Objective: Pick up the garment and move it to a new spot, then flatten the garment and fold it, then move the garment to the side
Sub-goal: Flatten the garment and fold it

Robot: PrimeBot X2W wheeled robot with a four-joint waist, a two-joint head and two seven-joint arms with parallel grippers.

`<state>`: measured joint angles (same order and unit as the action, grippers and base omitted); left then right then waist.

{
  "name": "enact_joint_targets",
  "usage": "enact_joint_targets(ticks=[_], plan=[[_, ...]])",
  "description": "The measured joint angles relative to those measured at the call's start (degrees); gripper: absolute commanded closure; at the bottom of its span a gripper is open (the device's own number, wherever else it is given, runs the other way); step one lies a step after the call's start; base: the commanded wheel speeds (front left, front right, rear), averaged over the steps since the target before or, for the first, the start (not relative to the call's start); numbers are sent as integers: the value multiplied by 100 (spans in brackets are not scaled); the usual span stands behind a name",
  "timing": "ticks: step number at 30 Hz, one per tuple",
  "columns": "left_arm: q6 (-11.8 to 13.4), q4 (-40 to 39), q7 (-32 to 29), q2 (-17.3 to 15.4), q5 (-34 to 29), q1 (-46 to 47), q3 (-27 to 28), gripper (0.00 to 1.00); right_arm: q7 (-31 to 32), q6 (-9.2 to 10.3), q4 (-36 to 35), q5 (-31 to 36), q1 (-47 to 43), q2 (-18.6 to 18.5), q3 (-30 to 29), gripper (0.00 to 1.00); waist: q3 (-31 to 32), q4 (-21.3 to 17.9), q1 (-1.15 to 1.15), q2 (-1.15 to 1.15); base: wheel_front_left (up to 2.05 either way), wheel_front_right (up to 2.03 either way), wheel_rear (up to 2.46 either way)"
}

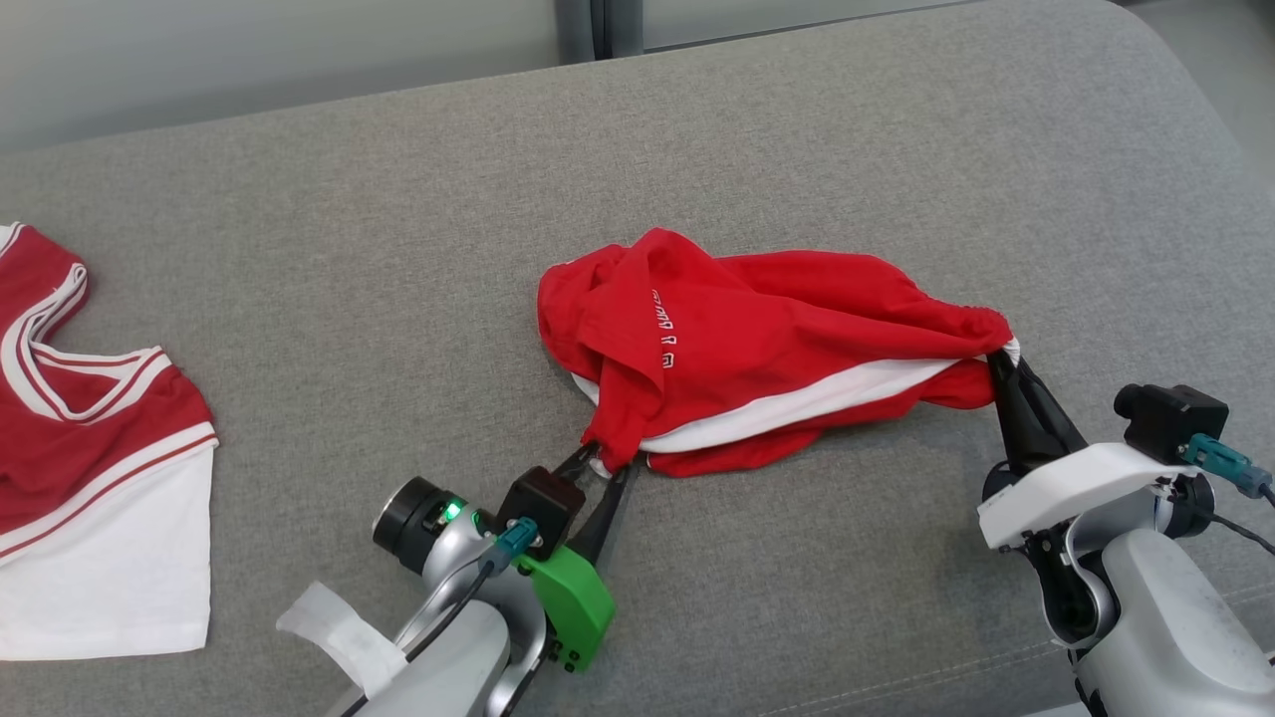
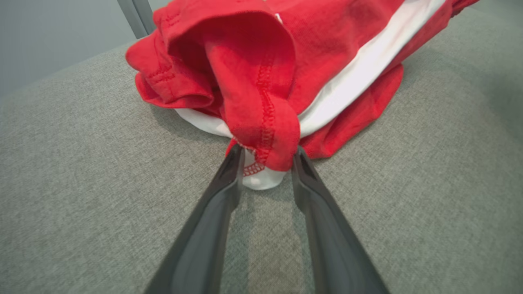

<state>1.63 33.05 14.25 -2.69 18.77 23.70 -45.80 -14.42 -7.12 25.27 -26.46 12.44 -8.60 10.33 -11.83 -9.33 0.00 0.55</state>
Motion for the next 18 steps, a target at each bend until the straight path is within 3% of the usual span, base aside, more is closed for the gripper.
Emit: enact_joint_targets(ticks=[3, 7, 9, 14, 18], plan=[[82, -64, 0, 3, -7, 46, -33, 69, 0, 0, 0, -40, 2, 1, 10, 100, 10, 9, 0, 0, 0, 0, 0], [146, -172, 0, 3, -5, 99, -29, 68, 0, 0, 0, -41, 10, 1, 73, 100, 9, 11, 0, 0, 0, 0, 0], [168, -226, 0, 7, 7, 114, 20, 71, 0, 0, -1, -41, 15, 0, 82, 100, 5, 10, 0, 0, 0, 0, 0], [253, -402, 1, 3, 122, 144, 300, 100, 0, 0, -16, -71, 44, -4, 77, 100, -6, 12, 0, 0, 0, 0, 0], [271, -458, 13, 5, 196, 224, 344, 100, 0, 0, -36, -102, 48, -16, 20, 100, -1, 27, 0, 0, 0, 0, 0]])
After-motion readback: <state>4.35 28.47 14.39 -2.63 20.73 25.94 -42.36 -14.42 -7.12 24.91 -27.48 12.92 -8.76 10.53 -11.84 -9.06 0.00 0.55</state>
